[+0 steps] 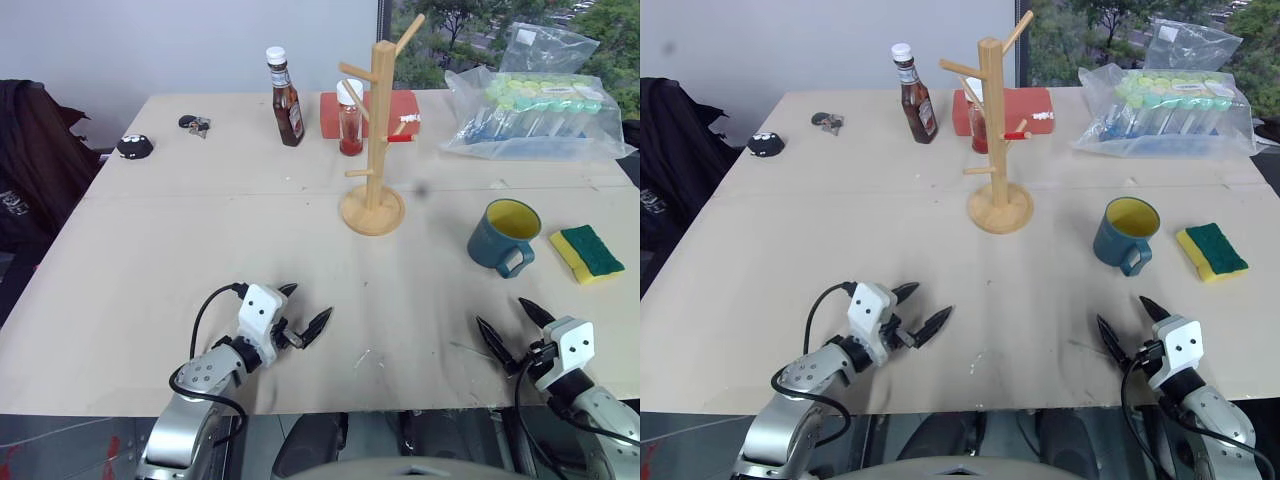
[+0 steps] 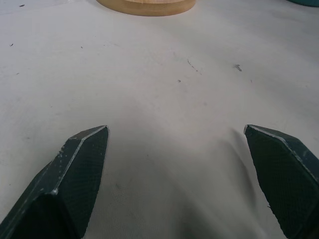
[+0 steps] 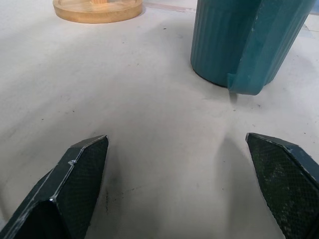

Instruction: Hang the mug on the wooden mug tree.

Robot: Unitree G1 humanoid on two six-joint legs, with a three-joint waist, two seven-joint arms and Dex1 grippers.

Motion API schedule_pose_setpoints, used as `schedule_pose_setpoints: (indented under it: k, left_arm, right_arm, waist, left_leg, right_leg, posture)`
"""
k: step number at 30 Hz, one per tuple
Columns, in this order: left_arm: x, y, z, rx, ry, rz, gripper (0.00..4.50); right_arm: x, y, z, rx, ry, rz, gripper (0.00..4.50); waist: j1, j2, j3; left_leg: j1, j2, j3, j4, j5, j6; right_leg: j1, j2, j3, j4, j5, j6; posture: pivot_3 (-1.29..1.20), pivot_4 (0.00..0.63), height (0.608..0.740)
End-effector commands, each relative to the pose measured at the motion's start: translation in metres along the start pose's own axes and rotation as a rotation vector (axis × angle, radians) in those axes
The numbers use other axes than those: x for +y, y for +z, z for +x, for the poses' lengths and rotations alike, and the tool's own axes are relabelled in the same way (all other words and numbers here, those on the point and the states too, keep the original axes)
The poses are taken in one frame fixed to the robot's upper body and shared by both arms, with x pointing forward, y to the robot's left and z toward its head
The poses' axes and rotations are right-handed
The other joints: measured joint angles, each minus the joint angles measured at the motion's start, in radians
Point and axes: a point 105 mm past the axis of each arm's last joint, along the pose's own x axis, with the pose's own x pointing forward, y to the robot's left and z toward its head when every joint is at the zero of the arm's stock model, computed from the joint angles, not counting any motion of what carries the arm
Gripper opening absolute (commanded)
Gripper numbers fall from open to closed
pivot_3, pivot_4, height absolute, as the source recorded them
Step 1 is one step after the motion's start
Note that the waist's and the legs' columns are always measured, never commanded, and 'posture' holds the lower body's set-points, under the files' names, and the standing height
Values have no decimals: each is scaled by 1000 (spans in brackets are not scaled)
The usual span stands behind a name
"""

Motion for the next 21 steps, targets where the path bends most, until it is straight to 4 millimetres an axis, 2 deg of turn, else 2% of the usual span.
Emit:
schedule_pose_setpoints:
  k: [1, 7, 21]
  left_arm:
    - [-6, 10, -3, -43, -8, 6, 4500]
    - [-17, 16, -14, -75, -22, -32, 4500]
    - [-25, 20, -24, -98, -85, -50, 4500]
  right_arm:
    - [-9, 9, -1, -29, -10, -35, 4465]
    - [-18, 8, 3, -26, -11, -39, 4465]
    - [-18, 10, 6, -38, -46, -12, 4465]
  waist:
    - [0, 0, 0]
    - [0, -1, 1]
    - [0, -1, 1]
  left_leg:
    - [0, 0, 0, 0, 0, 0]
    - [0, 0, 1, 0, 0, 0]
    - [-1, 0, 0, 0, 0, 0]
  right_leg:
    - [0, 0, 0, 0, 0, 0]
    - [0, -2, 0, 0, 0, -1]
    - [0, -4, -1, 0, -2, -3]
  posture:
    - [0, 150, 740]
    - [0, 150, 740]
    - [0, 150, 740]
